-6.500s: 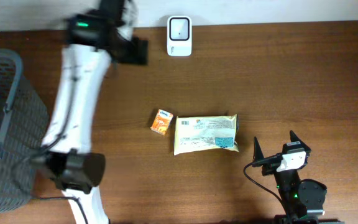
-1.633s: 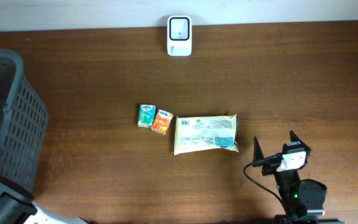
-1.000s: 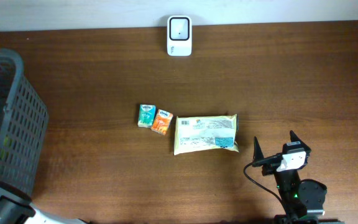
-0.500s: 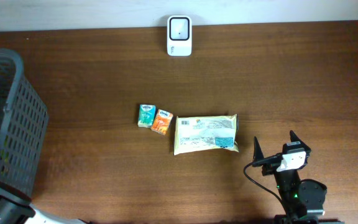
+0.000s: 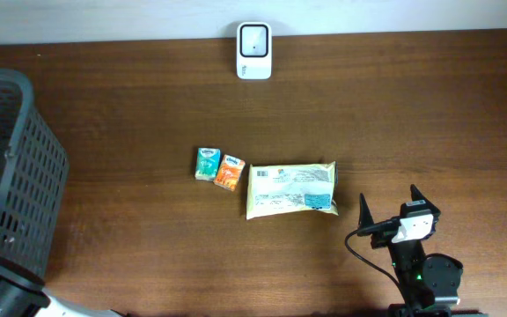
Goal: Scan the item barcode
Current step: 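Grasp the green tea drink box in the basket with left gripper, then place the green tea box beside the tissue packs, retract left arm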
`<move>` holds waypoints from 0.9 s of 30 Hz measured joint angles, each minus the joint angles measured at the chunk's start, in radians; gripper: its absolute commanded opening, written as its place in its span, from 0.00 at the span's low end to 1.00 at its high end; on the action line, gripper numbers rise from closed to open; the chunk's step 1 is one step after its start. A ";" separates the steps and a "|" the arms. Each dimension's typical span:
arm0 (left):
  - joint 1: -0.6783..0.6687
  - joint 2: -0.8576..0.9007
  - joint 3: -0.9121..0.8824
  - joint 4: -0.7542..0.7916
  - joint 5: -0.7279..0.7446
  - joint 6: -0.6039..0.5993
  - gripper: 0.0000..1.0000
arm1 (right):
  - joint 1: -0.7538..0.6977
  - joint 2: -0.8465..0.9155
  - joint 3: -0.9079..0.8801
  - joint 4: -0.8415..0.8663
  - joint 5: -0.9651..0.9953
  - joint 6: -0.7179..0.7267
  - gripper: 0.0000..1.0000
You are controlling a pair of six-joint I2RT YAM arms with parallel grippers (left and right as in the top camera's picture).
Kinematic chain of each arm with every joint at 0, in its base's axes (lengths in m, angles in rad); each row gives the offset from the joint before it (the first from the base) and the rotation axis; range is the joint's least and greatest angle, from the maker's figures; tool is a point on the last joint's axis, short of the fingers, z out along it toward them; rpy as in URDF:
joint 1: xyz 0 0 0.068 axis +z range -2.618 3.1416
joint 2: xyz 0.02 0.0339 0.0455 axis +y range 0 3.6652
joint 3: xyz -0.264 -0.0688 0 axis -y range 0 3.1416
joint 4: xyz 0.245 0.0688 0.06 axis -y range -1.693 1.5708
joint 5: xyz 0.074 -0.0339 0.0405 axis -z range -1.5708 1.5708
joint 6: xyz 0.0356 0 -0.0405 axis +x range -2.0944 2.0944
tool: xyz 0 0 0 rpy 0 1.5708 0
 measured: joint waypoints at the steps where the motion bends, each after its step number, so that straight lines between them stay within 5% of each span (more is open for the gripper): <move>1: 0.000 -0.001 0.000 0.003 0.001 -0.005 0.03 | 0.000 0.000 0.000 0.000 0.000 0.000 0.99; 6: -0.001 -0.008 0.055 -0.101 0.003 -0.026 0.00 | 0.000 0.000 0.000 0.000 0.000 0.000 0.99; 13: -0.113 0.012 0.608 -0.407 0.132 -0.097 0.00 | 0.000 0.000 0.000 0.000 0.000 0.000 0.99; 18: -0.280 -0.087 0.921 -0.446 0.181 -0.192 0.00 | 0.000 0.000 0.000 0.000 0.000 0.000 0.99; 23: -0.640 -0.225 0.961 -0.612 0.202 -0.225 0.00 | 0.000 0.000 0.000 0.000 0.000 0.000 0.99; 27: -0.858 -0.180 0.749 -0.711 0.092 -0.228 0.00 | 0.000 0.000 0.000 0.000 0.000 0.000 0.99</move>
